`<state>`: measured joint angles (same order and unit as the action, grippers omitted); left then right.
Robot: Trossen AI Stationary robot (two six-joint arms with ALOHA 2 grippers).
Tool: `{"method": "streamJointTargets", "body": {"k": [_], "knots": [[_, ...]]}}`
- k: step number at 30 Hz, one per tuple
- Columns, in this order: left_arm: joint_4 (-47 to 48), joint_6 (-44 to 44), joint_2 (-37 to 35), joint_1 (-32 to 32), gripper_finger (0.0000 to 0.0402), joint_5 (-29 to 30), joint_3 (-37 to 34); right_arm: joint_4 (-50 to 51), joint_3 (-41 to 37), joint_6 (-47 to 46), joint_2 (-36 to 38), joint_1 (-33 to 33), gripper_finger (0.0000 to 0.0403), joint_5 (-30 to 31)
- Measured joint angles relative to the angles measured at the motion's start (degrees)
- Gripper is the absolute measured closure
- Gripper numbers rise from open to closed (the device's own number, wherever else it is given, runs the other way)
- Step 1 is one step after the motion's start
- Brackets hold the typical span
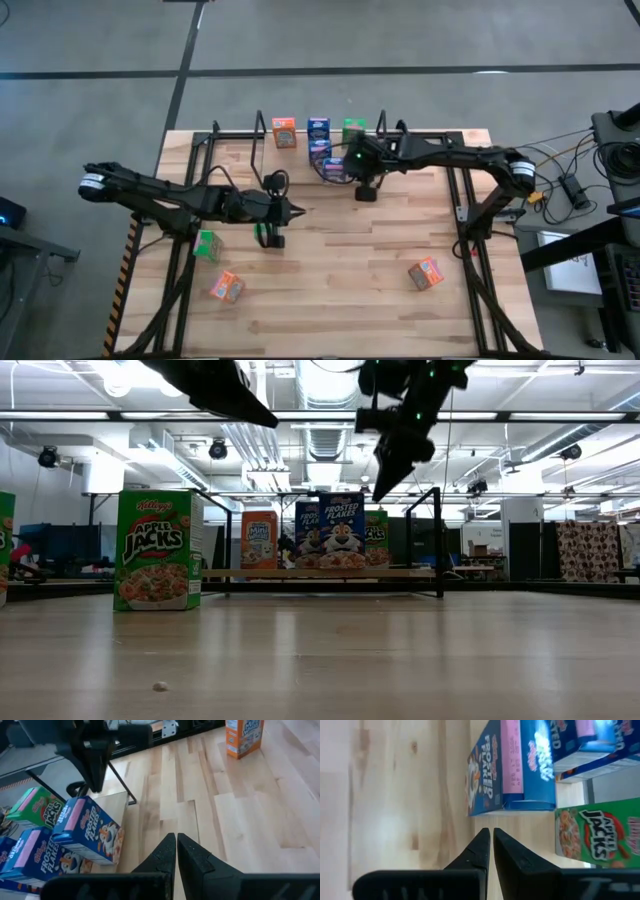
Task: Stack cereal on shelf
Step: Put the blue cereal box on the shelf
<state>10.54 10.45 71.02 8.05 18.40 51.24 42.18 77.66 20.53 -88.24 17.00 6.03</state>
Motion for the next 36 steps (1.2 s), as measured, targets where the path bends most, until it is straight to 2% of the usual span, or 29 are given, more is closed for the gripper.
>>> {"method": "streamJointTargets", "body": {"k": [4, 9, 15, 22, 28, 36], "knots": [[-0.03, -0.47, 0.0, -0.02, 0.0401, 0.03, -0.13, -5.95, -3.58, 1.1, -0.84, 1.19, 0.039, 0.03], [-0.29, -0.6, 0.0, 0.0, 0.0401, 0.2, -0.86, -10.63, -4.49, 2.02, -1.59, 2.03, 0.039, 0.12], [-0.67, -0.87, 0.0, -0.83, 0.0401, 3.73, -2.51, -15.8, -4.53, 3.67, -2.2, 2.05, 0.039, 0.0], [-0.65, -2.59, 0.0, -3.8, 0.0402, 5.14, -3.56, -19.13, -4.53, 4.75, -4.23, 2.16, 0.039, 0.06], [-0.91, -3.19, 0.0, -7.19, 0.0401, 13.41, -4.46, -22.14, -4.51, 5.69, -4.75, 2.16, 0.039, 0.04], [-6.56, -3.89, 0.0, -12.49, 0.0401, 13.95, -7.53, -23.13, -4.51, 6.17, -4.67, 2.16, 0.039, 0.06]]}}
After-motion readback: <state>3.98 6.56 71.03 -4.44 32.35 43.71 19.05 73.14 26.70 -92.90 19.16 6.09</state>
